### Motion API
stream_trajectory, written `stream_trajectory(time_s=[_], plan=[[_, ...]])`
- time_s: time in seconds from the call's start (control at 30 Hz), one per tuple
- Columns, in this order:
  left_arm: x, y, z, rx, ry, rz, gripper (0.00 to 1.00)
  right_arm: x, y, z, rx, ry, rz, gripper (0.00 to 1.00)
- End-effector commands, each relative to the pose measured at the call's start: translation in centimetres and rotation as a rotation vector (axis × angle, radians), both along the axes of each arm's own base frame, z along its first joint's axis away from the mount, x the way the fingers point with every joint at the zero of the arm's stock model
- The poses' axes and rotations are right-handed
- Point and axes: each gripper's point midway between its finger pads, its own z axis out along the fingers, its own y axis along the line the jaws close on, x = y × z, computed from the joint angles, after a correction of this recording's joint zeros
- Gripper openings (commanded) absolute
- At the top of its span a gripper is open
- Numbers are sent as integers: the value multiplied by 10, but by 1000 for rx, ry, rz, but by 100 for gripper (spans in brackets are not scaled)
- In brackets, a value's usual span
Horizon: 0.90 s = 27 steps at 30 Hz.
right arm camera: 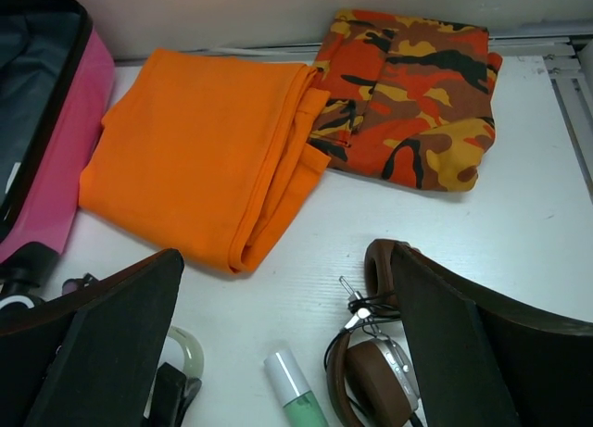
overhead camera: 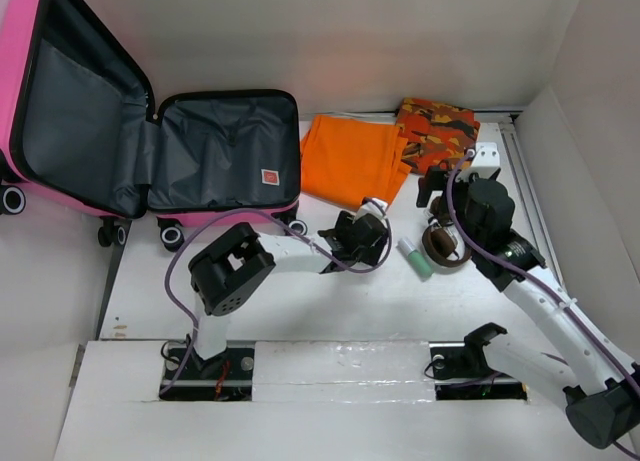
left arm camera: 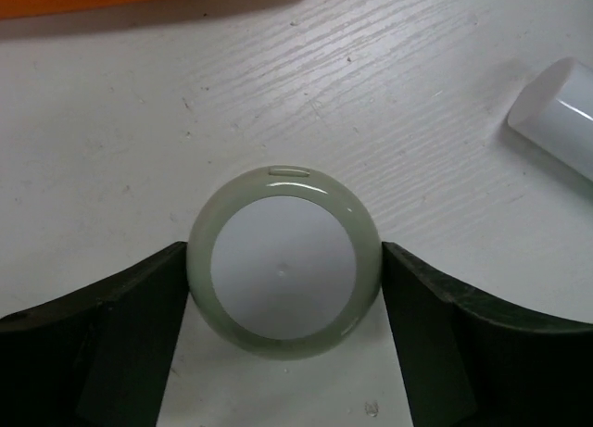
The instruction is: Pack the luggage
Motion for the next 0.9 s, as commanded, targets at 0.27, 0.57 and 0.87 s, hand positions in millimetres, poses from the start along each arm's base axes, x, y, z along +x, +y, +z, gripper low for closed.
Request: stream_trajectory(time_s=[0.27, 0.57, 0.87], plan=[[15, 8, 35, -72, -63, 79, 19, -4, -2, 39, 43, -105, 10, 100], [116, 119, 230, -501, -356, 413, 31, -18, 5, 49, 69, -142, 82, 100], [248, 278, 190, -503, -283, 860, 41, -16, 30, 38, 78, -113, 188, 100]])
